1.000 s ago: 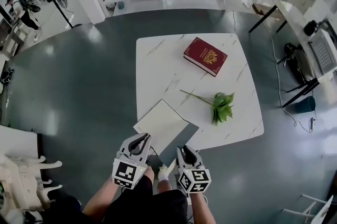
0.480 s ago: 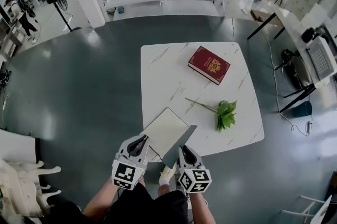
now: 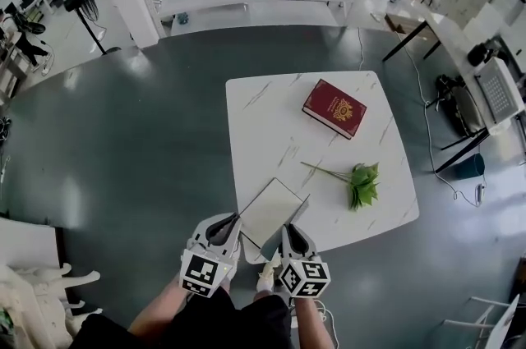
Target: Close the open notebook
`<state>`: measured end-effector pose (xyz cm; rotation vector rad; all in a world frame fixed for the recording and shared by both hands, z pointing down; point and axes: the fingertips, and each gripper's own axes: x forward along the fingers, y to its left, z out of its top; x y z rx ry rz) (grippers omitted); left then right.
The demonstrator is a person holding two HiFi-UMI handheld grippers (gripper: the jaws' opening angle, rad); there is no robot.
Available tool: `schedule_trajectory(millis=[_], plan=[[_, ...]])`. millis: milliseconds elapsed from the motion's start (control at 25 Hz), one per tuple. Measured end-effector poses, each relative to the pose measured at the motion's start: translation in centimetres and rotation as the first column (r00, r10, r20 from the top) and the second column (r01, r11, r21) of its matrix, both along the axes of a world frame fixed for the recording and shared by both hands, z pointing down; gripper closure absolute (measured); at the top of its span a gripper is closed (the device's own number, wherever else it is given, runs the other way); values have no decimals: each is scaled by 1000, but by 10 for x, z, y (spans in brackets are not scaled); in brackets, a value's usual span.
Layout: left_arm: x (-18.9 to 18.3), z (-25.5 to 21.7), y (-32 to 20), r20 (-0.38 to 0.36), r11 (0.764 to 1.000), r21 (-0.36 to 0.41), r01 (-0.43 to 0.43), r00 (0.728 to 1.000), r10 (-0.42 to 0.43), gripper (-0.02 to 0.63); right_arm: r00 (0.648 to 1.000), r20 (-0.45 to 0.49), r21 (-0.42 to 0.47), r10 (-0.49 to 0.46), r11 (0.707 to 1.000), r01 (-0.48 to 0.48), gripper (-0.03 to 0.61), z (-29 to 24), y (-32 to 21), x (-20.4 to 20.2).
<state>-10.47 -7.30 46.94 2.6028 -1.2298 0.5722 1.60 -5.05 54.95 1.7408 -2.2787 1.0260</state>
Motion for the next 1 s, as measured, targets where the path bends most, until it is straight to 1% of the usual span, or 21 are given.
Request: schedule_trajectory(millis=[560, 1000], plan=[[-45, 32, -46, -16, 997, -61, -50, 999, 49, 578, 998, -30, -52, 61, 997, -62, 515, 31, -48, -51], [-71, 64, -81, -26, 991, -121, -50, 999, 47, 578, 996, -68, -151, 64, 986, -74, 514, 74, -81, -78]])
